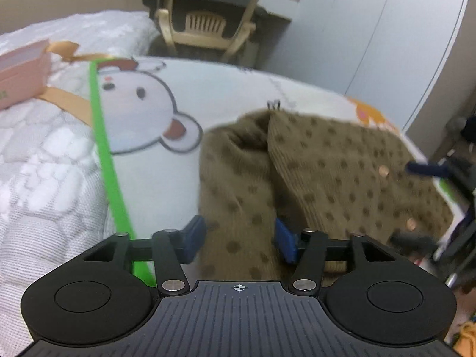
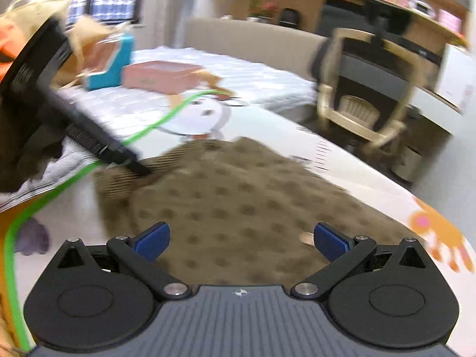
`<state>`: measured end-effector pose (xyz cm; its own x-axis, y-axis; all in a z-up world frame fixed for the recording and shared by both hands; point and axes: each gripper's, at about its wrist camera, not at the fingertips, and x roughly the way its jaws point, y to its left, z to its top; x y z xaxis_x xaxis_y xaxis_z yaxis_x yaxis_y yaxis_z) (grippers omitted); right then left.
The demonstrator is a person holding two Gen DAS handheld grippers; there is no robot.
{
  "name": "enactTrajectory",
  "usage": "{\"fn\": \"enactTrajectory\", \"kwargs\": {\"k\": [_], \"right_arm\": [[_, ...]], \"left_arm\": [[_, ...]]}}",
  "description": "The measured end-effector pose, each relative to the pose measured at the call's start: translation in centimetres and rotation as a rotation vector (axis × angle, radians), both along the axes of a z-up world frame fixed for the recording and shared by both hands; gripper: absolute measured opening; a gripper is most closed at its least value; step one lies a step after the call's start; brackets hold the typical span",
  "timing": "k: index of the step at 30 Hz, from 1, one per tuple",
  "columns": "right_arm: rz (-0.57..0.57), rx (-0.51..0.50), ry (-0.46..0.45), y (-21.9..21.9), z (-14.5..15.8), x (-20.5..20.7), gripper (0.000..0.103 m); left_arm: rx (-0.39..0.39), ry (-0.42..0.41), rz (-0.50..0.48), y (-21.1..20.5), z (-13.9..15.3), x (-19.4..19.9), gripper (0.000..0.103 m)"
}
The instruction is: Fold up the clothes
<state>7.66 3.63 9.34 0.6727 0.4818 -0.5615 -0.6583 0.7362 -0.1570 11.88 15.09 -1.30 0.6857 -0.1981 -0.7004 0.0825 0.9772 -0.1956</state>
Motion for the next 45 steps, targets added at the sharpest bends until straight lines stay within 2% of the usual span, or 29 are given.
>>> {"fn": "enactTrajectory", "kwargs": {"k": [1,3,4,5,6,7,8,10,13,16,17,18,20,21,22,23,24,25,26,28,31,36,37,40,43,45], "right_arm": [[-0.021,0.013,0.004,-0.6,0.1,0.3,0.103],[-0.042,0.029,0.009,-1.4,0.3,0.5,0.103],[-0.025,0.027,0.008,-1.2,0.2,0.2,0.103],[-0.008,0.025,0.007,-1.0,0.1,-0.1,0.103],[0.024,0.024,0.008,-0.4,0.1,-0.6,0.103],[0.067,0.023,0.012,0.5,0.1,-1.2,0.103],[0.110,0.021,0.015,1.3,0.1,-1.7,0.103],[0.183,0.015,0.025,3.4,-0.1,-2.6,0.103],[0.241,-0.011,0.059,7.3,-1.4,-2.4,0.103],[0.256,-0.048,0.077,10.1,-2.9,-1.5,0.102],[0.234,-0.059,0.059,10.3,-3.0,-1.1,0.096],[0.212,-0.071,0.042,10.5,-3.2,-0.7,0.095],[0.168,-0.094,0.008,10.9,-3.5,0.0,0.062],[0.145,-0.087,0.009,10.7,-3.4,0.6,0.057],[0.131,-0.057,0.033,9.9,-3.1,1.2,0.056],[0.124,-0.031,0.054,9.4,-2.9,1.6,0.055],[0.118,-0.014,0.069,8.9,-2.7,1.8,0.052],[0.111,0.004,0.083,8.5,-2.6,2.0,0.051],[0.106,0.015,0.087,8.2,-2.5,2.1,0.051],[0.098,0.021,0.075,8.2,-2.4,1.9,0.051],[0.086,0.007,0.050,8.2,-2.2,1.5,0.047],[0.065,-0.017,0.008,8.2,-1.9,1.0,0.044],[0.061,-0.022,-0.001,8.2,-1.9,0.8,0.047],[0.042,-0.058,-0.059,8.4,-1.9,0.0,0.085],[0.069,-0.111,-0.126,9.3,-2.9,-0.5,0.086],[0.087,-0.139,-0.151,10.0,-3.8,-0.3,0.076]], "left_arm": [[0.033,-0.008,-0.002,-0.4,-0.2,0.1,0.065],[0.067,-0.027,0.001,-0.7,-0.6,0.5,0.058],[0.081,-0.035,0.003,-0.8,-0.8,0.7,0.046],[0.056,-0.032,0.023,-0.4,-0.9,0.9,0.032],[-0.002,-0.015,0.044,0.3,-0.9,1.4,0.021],[-0.094,0.012,0.059,1.1,-0.7,2.0,0.005],[-0.209,0.035,0.069,1.9,-0.4,2.5,0.005],[-0.339,0.045,0.062,2.3,0.3,3.1,0.005],[-0.433,0.055,0.034,1.4,1.2,4.0,0.006],[-0.482,0.076,0.031,0.6,1.0,4.9,0.006],[-0.497,0.085,0.035,0.5,0.7,5.2,0.006],[-0.512,0.093,0.039,0.3,0.4,5.5,0.007],[-0.545,0.088,0.053,1.0,0.3,5.5,0.014],[-0.561,0.084,0.060,1.5,0.3,5.4,0.018],[-0.569,0.065,0.072,2.1,0.5,5.2,0.028],[-0.571,0.045,0.093,2.8,0.7,5.0,0.048],[-0.572,0.027,0.116,3.5,0.9,4.8,0.058],[-0.577,0.017,0.141,4.2,1.0,4.8,0.077],[-0.590,0.021,0.163,4.8,0.8,4.9,0.088],[-0.640,0.058,0.183,5.4,0.1,5.4,0.093],[-0.662,0.122,0.168,4.6,-1.3,6.5,0.093],[-0.695,0.157,0.086,1.0,-3.1,9.4,0.093],[-0.704,0.159,0.075,0.5,-3.0,9.8,0.088],[-0.741,0.158,0.044,-0.2,-2.0,10.0,0.085],[-0.766,0.143,0.018,-0.4,-0.8,9.4,0.085],[-0.773,0.130,0.010,-0.1,-0.3,9.0,0.087]]}}
